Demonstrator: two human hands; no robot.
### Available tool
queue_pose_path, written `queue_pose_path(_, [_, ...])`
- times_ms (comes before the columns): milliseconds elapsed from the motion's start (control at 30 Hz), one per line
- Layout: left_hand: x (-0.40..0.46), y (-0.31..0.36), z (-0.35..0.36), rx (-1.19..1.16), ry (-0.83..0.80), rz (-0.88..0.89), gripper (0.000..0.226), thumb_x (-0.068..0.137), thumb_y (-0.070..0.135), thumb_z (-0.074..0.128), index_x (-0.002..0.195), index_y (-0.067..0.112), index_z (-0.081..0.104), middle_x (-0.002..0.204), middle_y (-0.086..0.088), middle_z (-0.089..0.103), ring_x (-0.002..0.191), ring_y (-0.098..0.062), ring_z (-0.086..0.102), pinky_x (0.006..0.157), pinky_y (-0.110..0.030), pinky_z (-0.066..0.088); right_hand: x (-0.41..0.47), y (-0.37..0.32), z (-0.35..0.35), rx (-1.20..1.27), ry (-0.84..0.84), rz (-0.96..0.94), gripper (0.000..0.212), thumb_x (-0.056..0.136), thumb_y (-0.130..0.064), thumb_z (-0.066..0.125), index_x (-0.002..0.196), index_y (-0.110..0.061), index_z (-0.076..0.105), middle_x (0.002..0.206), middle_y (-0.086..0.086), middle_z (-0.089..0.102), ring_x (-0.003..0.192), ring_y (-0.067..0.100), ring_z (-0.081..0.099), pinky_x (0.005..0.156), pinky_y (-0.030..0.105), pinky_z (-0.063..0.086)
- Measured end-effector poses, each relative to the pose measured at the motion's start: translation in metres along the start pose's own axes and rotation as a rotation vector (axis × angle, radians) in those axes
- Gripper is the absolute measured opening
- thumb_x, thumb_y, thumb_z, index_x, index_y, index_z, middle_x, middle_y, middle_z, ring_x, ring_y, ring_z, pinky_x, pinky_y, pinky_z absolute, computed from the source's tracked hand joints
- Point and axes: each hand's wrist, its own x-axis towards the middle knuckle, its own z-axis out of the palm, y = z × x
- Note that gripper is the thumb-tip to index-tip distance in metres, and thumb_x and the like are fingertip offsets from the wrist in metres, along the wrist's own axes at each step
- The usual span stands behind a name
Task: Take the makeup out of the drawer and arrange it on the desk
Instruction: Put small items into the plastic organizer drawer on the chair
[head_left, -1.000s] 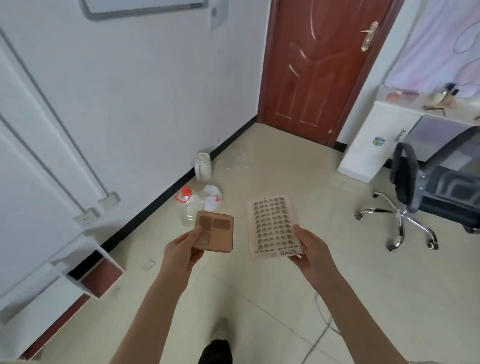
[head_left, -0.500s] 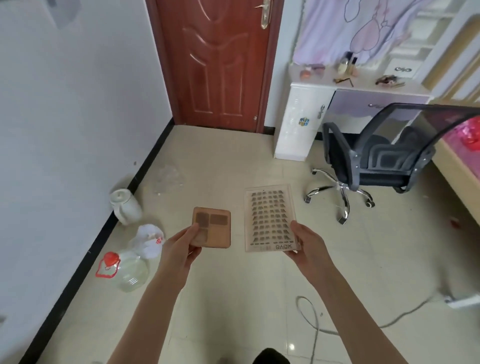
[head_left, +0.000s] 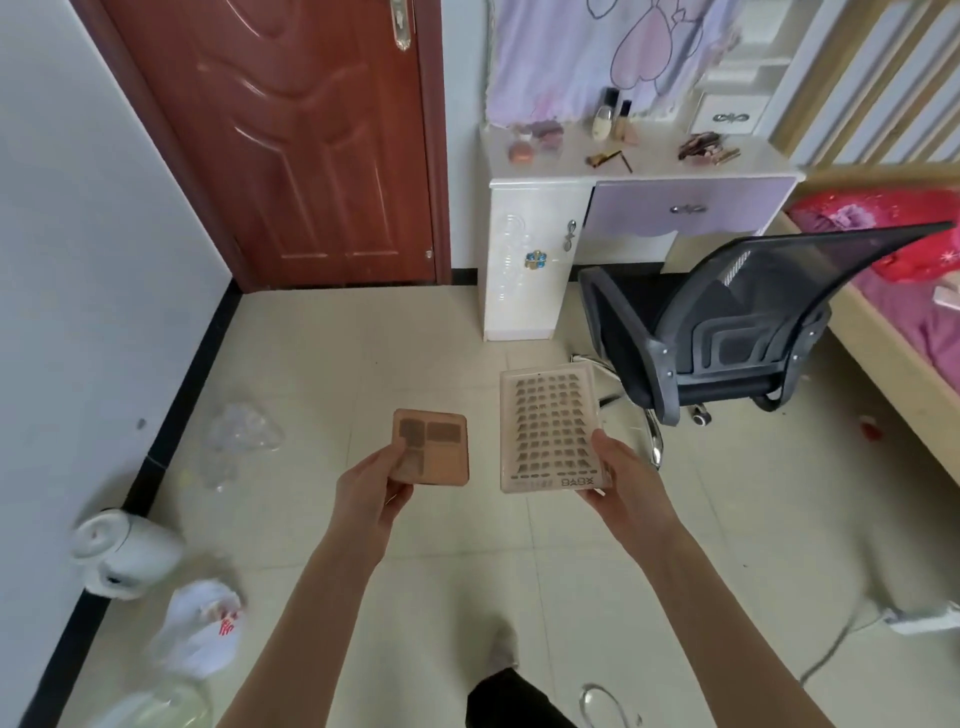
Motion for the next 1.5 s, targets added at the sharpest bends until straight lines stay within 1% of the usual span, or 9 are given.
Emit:
queue_pose_path(367, [0.16, 0.089, 0.138, 0.015, -0.011, 0.001, 0.02, 0.087, 0.015, 0.063, 0.102, 0.003, 0.065, 0.061, 0.002, 0.062, 0.064, -0.012, 0.053, 0.066, -0.025, 0.046, 0.198, -0.104, 0.028, 0.039, 0.026, 0.037, 0.021, 0.094, -0.02, 0.053, 0.107, -0.007, 0.064, 0.102, 0.01, 0.069, 0.093, 0.022, 0.065, 0.077, 0.033, 0.052])
queue_pose_path(533, [0.252, 0.131, 0.197, 0.032, -0.05, -0.029, 0.027, 0.087, 0.016, 0.062, 0.109, 0.001, 0.063, 0.075, -0.004, 0.062, 0.069, -0.013, 0.054, 0.068, -0.024, 0.045, 0.297, -0.143, 0.048, 0.053, 0.051, 0.023, 0.027, 0.095, -0.022, 0.05, 0.114, -0.005, 0.062, 0.106, 0.013, 0.067, 0.092, 0.022, 0.065, 0.074, 0.031, 0.052])
queue_pose_path(633, [0.316, 0.167, 0.235, 0.051, -0.075, -0.031, 0.027, 0.088, 0.017, 0.061, 0.11, 0.003, 0.063, 0.08, -0.004, 0.063, 0.073, -0.013, 0.056, 0.07, -0.024, 0.046, 0.365, -0.176, 0.068, 0.075, 0.112, 0.016, 0.025, 0.094, -0.02, 0.052, 0.111, -0.005, 0.063, 0.103, 0.011, 0.069, 0.09, 0.021, 0.067, 0.073, 0.031, 0.052])
queue_pose_path(833, [0.419, 0.248, 0.325, 0.147, -0.148, 0.004, 0.023, 0.088, 0.018, 0.061, 0.106, 0.004, 0.065, 0.07, 0.001, 0.064, 0.068, -0.01, 0.054, 0.07, -0.023, 0.045, 0.474, -0.245, 0.104, 0.161, 0.172, -0.027, 0.024, 0.095, -0.022, 0.052, 0.108, -0.004, 0.062, 0.101, 0.01, 0.07, 0.092, 0.023, 0.067, 0.072, 0.033, 0.053])
queue_pose_path(933, [0.454, 0.268, 0.374, 0.206, -0.214, 0.014, 0.025, 0.089, 0.019, 0.06, 0.109, 0.003, 0.064, 0.078, -0.002, 0.064, 0.07, -0.012, 0.054, 0.07, -0.024, 0.044, 0.515, -0.276, 0.105, 0.236, 0.208, -0.048, 0.025, 0.096, -0.022, 0.049, 0.107, -0.004, 0.063, 0.1, 0.011, 0.068, 0.092, 0.025, 0.065, 0.079, 0.037, 0.053])
queue_pose_path(1067, [0.5, 0.272, 0.434, 0.259, -0.269, -0.025, 0.023, 0.089, 0.02, 0.059, 0.107, 0.005, 0.064, 0.077, -0.003, 0.061, 0.068, -0.012, 0.053, 0.07, -0.024, 0.043, 0.571, -0.316, 0.086, 0.335, 0.314, -0.068, 0.021, 0.097, -0.02, 0.048, 0.104, -0.006, 0.062, 0.091, 0.007, 0.071, 0.081, 0.018, 0.069, 0.065, 0.029, 0.054])
queue_pose_path(1267, [0.582, 0.265, 0.547, 0.309, -0.288, -0.071, 0.009, 0.09, 0.016, 0.057, 0.09, 0.01, 0.063, 0.072, -0.002, 0.058, 0.065, -0.011, 0.051, 0.067, -0.022, 0.042, 0.678, -0.393, 0.013, 0.455, 0.59, -0.15, 0.015, 0.097, -0.02, 0.048, 0.097, -0.011, 0.061, 0.096, 0.005, 0.066, 0.09, 0.02, 0.064, 0.067, 0.031, 0.051])
queue_pose_path(1400, [0.629, 0.257, 0.652, 0.34, -0.33, -0.095, 0.013, 0.091, 0.016, 0.056, 0.1, 0.008, 0.061, 0.083, -0.005, 0.062, 0.078, -0.013, 0.056, 0.072, -0.023, 0.044, 0.751, -0.454, -0.052, 0.532, 0.738, -0.187, 0.014, 0.097, -0.021, 0.046, 0.098, -0.013, 0.057, 0.101, 0.005, 0.062, 0.093, 0.021, 0.061, 0.073, 0.032, 0.052])
queue_pose_path(1500, [0.651, 0.246, 0.73, 0.382, -0.425, -0.122, 0.011, 0.091, 0.017, 0.056, 0.098, 0.011, 0.063, 0.083, -0.001, 0.068, 0.083, -0.012, 0.06, 0.074, -0.023, 0.045, 0.792, -0.496, -0.101, 0.565, 0.814, -0.21, 0.017, 0.097, -0.022, 0.046, 0.106, -0.01, 0.054, 0.101, 0.006, 0.061, 0.093, 0.021, 0.06, 0.077, 0.033, 0.052])
